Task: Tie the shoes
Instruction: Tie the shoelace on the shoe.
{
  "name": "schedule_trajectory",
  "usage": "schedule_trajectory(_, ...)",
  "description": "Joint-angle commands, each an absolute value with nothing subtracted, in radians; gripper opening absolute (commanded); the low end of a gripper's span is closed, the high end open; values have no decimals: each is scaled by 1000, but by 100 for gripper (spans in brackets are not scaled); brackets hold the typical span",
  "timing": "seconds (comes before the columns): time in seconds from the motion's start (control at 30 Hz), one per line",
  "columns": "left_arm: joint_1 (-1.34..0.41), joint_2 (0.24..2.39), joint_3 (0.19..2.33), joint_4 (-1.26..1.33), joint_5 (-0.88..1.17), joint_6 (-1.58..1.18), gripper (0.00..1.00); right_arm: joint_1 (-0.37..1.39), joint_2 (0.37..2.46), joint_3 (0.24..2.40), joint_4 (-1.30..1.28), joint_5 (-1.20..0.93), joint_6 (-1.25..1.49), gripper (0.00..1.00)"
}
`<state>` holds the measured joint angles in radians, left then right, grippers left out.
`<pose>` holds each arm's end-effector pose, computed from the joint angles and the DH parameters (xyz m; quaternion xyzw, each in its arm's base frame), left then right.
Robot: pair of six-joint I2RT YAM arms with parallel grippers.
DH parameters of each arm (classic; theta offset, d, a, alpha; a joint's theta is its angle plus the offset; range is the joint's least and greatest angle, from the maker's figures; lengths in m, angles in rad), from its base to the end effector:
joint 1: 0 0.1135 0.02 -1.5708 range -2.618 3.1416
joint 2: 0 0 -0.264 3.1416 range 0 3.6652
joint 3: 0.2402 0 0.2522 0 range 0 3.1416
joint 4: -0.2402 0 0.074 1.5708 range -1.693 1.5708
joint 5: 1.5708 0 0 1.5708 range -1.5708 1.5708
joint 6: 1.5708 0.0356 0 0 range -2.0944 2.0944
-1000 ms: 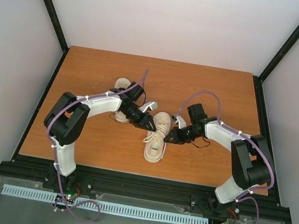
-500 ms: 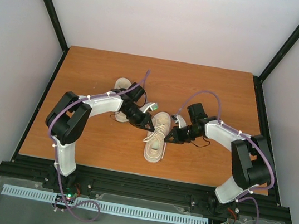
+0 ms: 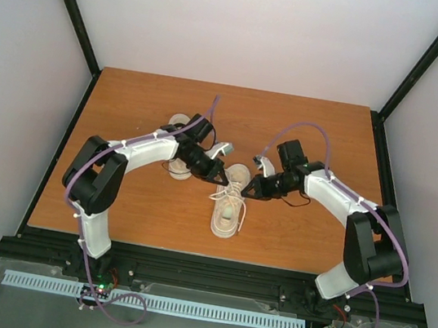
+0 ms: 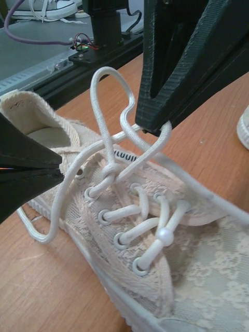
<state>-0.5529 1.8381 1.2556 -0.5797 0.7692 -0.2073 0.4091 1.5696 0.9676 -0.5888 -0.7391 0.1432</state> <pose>0.2992 -0.2137 0.1921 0.2311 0.8811 -0.4109 0.0383 0.2591 0.1385 0.1951 -0.1890 0.8986 0.3893 0.0727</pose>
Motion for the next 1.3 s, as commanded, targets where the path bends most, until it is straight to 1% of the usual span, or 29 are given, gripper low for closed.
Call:
schedule_trajectory(0.0, -559, 1800, 1313, -613, 749, -176, 1, 409, 1561, 1032, -632, -738, 139, 3)
schedule_trajectory(0.1, -559, 1806, 1318, -629, 752, -165, 1, 415, 1567, 1044, -633, -728, 135, 3)
schedule_trajectory(0.13, -560, 1811, 1322, -638, 756, -160, 1, 417, 1564, 1040, -630, -703, 134, 4)
schedule_trajectory(0.17, -560, 1814, 1322, -643, 756, -157, 1, 420, 1558, 1029, -623, -681, 134, 12)
schedule_trajectory(0.23, -560, 1814, 1320, -654, 740, -154, 1, 420, 1539, 990, -598, -650, 140, 34)
schedule_trajectory(0.27, -560, 1811, 1320, -658, 729, -153, 1, 420, 1533, 968, -587, -647, 142, 40)
schedule_trajectory(0.3, -560, 1808, 1321, -659, 721, -153, 1, 420, 1534, 948, -578, -654, 142, 44)
schedule_trajectory(0.43, -560, 1805, 1323, -649, 732, -171, 1, 420, 1536, 882, -536, -690, 150, 53)
schedule_trajectory(0.57, -560, 1811, 1323, -643, 751, -178, 1, 420, 1552, 847, -479, -739, 140, 64)
schedule_trajectory(0.73, -561, 1814, 1321, -647, 763, -178, 1, 419, 1596, 844, -432, -755, 122, 70)
schedule_trajectory(0.8, -560, 1813, 1318, -646, 766, -179, 1, 417, 1607, 845, -412, -774, 119, 70)
schedule_trajectory(0.87, -560, 1812, 1315, -647, 768, -179, 1, 416, 1619, 847, -399, -805, 114, 67)
schedule_trajectory(0.9, -560, 1812, 1316, -649, 767, -178, 1, 416, 1623, 848, -399, -816, 112, 63)
schedule_trajectory(0.97, -560, 1812, 1317, -650, 765, -178, 1, 414, 1630, 851, -414, -831, 104, 50)
schedule_trajectory(1.1, -560, 1815, 1319, -647, 766, -181, 1, 413, 1622, 838, -428, -859, 101, 33)
schedule_trajectory(1.13, -560, 1815, 1320, -645, 768, -181, 1, 412, 1621, 836, -429, -860, 100, 30)
schedule_trajectory(1.2, -560, 1819, 1321, -642, 770, -182, 1, 412, 1626, 837, -433, -860, 100, 28)
schedule_trajectory(1.27, -559, 1819, 1319, -643, 772, -183, 1, 413, 1633, 840, -436, -861, 100, 24)
